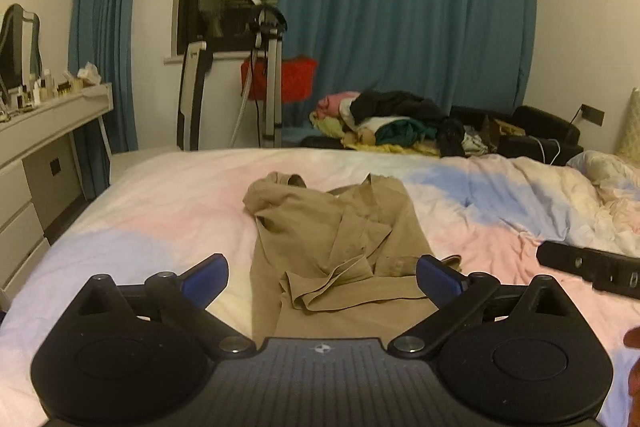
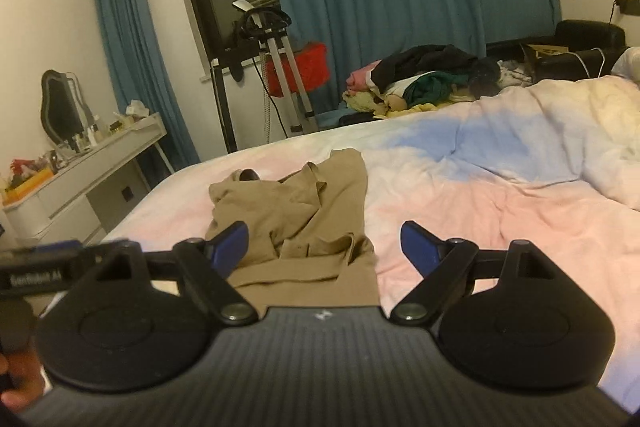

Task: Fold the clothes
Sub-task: 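Move both open grippers to the folded end of the khaki shirt, then grasp the folded end of the shirt with both grippers, then fold the grasped end over toward the collar with both grippers, release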

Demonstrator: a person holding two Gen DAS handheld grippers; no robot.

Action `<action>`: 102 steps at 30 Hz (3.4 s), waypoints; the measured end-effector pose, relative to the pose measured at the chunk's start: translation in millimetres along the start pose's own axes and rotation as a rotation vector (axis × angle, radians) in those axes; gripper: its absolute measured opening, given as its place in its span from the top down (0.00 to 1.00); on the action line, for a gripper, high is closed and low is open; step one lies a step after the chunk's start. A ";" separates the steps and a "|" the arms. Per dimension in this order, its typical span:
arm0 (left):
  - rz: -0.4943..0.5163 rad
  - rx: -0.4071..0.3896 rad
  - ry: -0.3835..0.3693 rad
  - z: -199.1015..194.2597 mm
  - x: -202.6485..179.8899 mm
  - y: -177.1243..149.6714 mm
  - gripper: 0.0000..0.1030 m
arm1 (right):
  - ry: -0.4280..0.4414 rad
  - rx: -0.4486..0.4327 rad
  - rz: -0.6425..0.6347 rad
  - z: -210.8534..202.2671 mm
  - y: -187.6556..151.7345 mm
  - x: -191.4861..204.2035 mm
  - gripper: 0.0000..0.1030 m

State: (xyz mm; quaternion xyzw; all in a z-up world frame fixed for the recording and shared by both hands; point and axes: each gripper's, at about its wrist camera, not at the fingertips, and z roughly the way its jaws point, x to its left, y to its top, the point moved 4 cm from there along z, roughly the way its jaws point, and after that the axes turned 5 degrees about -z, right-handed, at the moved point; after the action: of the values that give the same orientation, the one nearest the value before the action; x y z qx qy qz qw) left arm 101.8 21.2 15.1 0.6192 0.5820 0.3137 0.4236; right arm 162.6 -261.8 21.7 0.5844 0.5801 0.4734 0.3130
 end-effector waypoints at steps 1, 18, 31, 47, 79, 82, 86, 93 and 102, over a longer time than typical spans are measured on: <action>0.003 -0.006 -0.003 -4.4 -1.5 -1.3 0.01 | 0.004 -0.004 -0.008 -4.1 -1.0 1.4 0.18; 0.045 0.073 -0.018 4.2 -4.5 -22.1 0.01 | -0.015 0.070 0.035 13.8 -17.0 2.9 0.18; -0.464 0.677 -0.192 71.7 23.7 -102.8 0.09 | 0.226 0.471 0.623 38.9 -86.4 -4.7 0.19; -0.947 0.515 -0.044 104.6 87.8 -113.8 0.57 | 0.206 0.408 1.056 78.7 -140.1 -58.9 0.38; -0.790 0.127 -0.348 -129.9 52.3 -46.5 0.94 | 0.374 0.047 0.873 -125.7 -68.0 -43.7 0.92; -0.776 0.121 -0.336 -132.1 46.3 -39.7 0.94 | 0.361 0.040 0.847 -128.0 -55.9 -42.4 0.92; -0.791 0.138 -0.282 -107.2 47.7 -20.0 0.93 | 0.339 0.074 0.844 -94.9 -32.8 -42.3 0.91; -0.697 0.155 -0.133 -4.4 43.9 16.2 0.93 | 0.231 0.136 0.808 -0.1 1.3 -44.3 0.91; -0.650 0.186 -0.107 86.8 61.2 6.1 0.93 | 0.193 0.172 0.734 100.7 -20.1 -57.3 0.90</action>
State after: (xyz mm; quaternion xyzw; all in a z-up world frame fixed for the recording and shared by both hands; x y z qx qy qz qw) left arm 188.8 68.0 -24.4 0.4528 0.7520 0.0748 0.4732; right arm 254.1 -296.6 -43.4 0.7297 0.3968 0.5566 0.0167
